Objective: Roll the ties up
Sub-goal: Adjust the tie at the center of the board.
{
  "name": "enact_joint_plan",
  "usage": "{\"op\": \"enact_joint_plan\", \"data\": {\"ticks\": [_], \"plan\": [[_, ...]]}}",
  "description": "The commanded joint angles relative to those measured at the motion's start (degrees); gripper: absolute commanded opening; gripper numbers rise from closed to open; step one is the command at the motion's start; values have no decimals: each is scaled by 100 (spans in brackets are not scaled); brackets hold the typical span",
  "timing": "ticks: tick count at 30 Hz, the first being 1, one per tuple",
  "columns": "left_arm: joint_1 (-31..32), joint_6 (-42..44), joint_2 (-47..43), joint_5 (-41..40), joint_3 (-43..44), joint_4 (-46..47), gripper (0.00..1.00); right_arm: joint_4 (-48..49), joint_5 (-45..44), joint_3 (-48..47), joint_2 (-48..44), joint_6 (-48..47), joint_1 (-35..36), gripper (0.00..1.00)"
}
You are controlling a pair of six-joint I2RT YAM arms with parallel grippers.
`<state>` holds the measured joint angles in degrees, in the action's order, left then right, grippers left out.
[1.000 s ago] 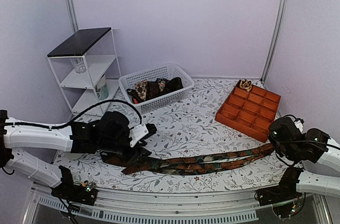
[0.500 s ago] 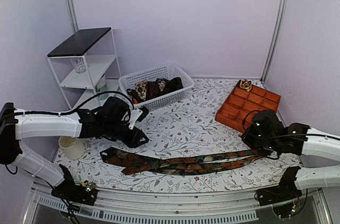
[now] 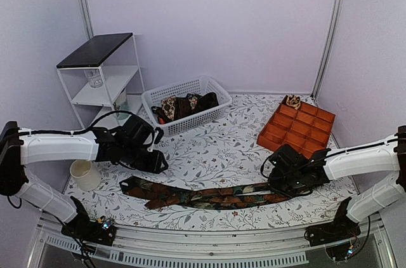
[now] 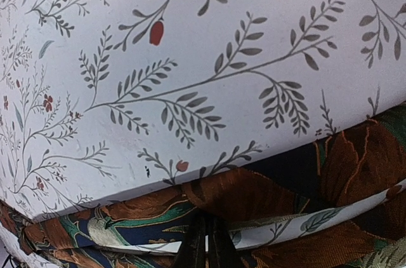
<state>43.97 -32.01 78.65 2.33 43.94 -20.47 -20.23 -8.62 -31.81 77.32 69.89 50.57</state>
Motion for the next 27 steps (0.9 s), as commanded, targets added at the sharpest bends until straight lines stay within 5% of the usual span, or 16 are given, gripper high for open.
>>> {"op": "enact_joint_plan", "data": {"ticks": [1,8,13,27], "plan": [[-76,-309,-115,-102,218,-394,33,-316,-333,217,63,186,-172,4],[-28,-708,-381,692,-111,-472,26,-755,-848,387,-781,345,-498,2],[174,-1022,-597,1100,-603,-476,26,89,-262,148,-1293,-498,-459,7],[715,-1643,-554,1200,-1313,-72,29,582,54,-532,-800,-996,143,13]]}}
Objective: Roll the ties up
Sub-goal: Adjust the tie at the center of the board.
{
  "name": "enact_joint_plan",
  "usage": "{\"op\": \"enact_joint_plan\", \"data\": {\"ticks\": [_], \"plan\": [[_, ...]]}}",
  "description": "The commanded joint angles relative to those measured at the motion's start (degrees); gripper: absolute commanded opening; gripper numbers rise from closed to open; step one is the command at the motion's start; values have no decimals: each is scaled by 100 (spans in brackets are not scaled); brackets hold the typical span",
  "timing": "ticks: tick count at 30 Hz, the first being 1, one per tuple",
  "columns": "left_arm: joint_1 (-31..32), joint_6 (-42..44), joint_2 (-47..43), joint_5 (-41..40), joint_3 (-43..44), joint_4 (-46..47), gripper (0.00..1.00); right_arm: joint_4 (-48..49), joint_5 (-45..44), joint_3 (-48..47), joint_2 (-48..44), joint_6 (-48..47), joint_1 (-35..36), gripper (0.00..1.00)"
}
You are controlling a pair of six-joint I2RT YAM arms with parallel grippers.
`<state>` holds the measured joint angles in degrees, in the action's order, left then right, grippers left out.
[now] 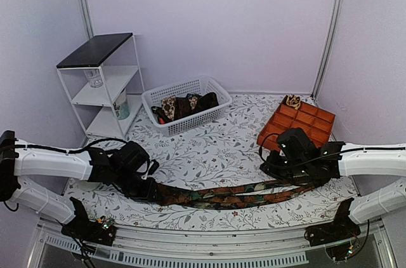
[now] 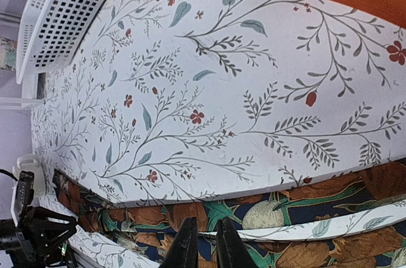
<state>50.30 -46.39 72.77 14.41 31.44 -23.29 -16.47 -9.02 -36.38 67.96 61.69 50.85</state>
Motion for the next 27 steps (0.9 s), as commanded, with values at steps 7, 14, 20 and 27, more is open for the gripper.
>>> {"op": "enact_joint_plan", "data": {"ticks": [7,14,20,27], "plan": [[137,-186,204,-354,14,-60,31,224,34,-47,61,-244,144,13],[210,-295,351,-328,-28,299,30,250,-48,6,-12,-267,151,13],[212,-258,438,-531,153,229,0,283,-52,24,0,-271,145,13],[-127,167,186,-1375,850,-1215,0,378,-38,102,-4,-295,149,13]]}}
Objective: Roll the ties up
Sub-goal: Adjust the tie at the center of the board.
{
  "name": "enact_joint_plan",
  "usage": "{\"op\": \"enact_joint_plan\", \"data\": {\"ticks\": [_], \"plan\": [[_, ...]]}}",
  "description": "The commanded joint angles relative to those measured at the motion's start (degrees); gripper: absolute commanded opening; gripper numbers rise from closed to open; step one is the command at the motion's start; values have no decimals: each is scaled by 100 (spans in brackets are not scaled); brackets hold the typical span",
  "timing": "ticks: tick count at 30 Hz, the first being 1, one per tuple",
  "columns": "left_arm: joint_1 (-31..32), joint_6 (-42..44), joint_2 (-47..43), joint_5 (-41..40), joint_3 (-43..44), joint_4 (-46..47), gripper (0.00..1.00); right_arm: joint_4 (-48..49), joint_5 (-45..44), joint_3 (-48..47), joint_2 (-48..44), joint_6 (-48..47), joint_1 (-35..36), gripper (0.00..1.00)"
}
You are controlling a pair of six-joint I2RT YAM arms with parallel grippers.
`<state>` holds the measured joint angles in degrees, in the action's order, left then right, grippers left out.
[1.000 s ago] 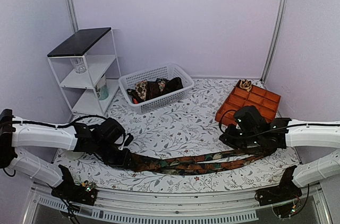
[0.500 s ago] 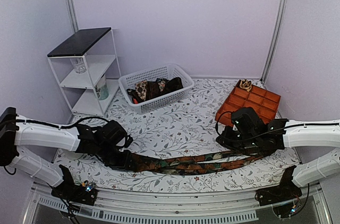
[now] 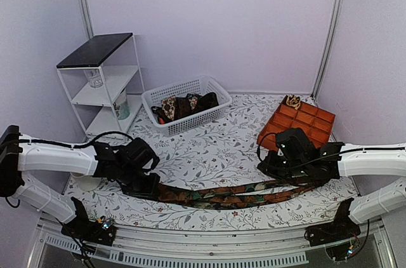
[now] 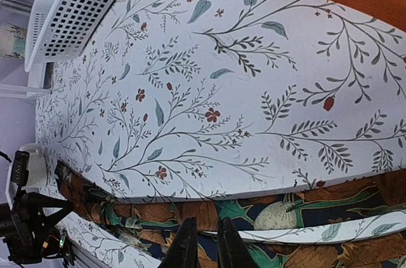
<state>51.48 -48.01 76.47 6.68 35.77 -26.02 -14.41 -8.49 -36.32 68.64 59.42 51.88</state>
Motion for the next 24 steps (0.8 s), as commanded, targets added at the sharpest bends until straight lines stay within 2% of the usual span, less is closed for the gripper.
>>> {"op": "enact_joint_plan", "data": {"ticks": [1,6,11,16,20,24], "plan": [[-378,441,-225,-649,474,-1140,0,185,-70,83,-63,-94,49,13],[-1010,871,-414,-660,661,-2087,0,224,-41,90,-102,-214,50,14],[-1252,1265,-215,-751,890,-2967,0,316,-43,131,-166,-370,46,14],[-1315,1436,25,-979,1404,-3315,0,445,-37,114,-54,-530,48,14],[-1393,1420,57,-1465,1896,-3686,0,453,5,67,50,-603,44,14],[-1671,1557,206,-1794,1772,-3779,0,560,2,143,40,-633,47,15]]}}
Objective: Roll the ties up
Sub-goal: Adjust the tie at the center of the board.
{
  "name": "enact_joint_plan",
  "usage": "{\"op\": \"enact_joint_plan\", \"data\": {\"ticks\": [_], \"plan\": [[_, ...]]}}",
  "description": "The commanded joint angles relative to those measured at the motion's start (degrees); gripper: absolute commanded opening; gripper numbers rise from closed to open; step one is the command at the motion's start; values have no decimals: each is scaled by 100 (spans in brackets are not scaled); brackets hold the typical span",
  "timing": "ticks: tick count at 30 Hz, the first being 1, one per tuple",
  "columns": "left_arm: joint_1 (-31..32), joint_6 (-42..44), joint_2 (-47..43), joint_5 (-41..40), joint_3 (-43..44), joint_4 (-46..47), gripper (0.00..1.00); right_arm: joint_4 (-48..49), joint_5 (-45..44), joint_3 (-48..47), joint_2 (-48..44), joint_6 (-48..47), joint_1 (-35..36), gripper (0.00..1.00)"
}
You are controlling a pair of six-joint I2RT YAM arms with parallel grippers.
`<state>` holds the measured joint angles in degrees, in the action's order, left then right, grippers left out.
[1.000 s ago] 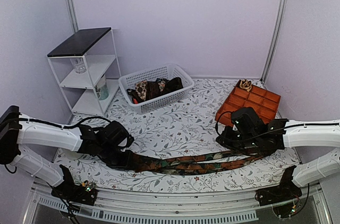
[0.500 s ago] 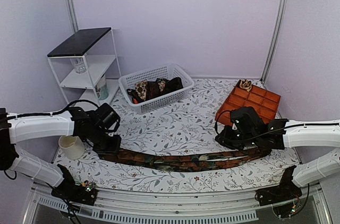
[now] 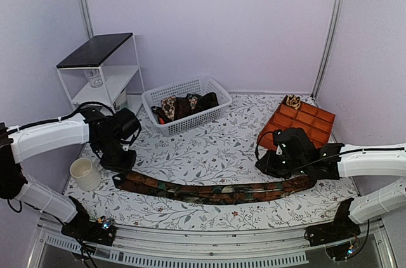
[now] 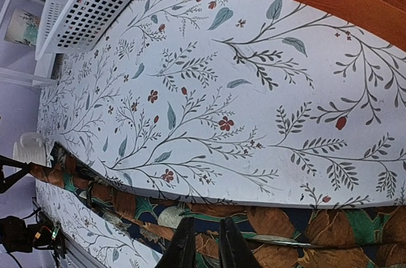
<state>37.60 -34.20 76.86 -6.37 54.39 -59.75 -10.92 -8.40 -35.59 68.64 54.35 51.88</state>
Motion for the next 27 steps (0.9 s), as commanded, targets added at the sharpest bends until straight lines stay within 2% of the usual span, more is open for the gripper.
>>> {"op": "enact_joint_plan", "data": {"ticks": [1,3,10,16,20,24,27], "plan": [[-344,241,188,-368,-181,-252,0,233,-4,97,23,-122,50,15],[-388,257,295,-330,-259,-176,0,239,6,123,-9,-126,42,15],[-500,-110,1077,-1159,7,-361,0,211,-88,289,-264,-132,46,15],[-500,-180,1244,-1164,-40,-89,0,-237,-28,234,-32,343,46,14],[-500,-313,1357,-1493,-106,-256,0,-1232,-275,154,174,1540,44,23],[-503,-333,1592,-1529,-48,-297,0,-1615,-696,275,-225,2412,44,40],[-502,-325,1741,-1527,9,-341,0,-2635,-945,107,-337,3144,46,50]]}}
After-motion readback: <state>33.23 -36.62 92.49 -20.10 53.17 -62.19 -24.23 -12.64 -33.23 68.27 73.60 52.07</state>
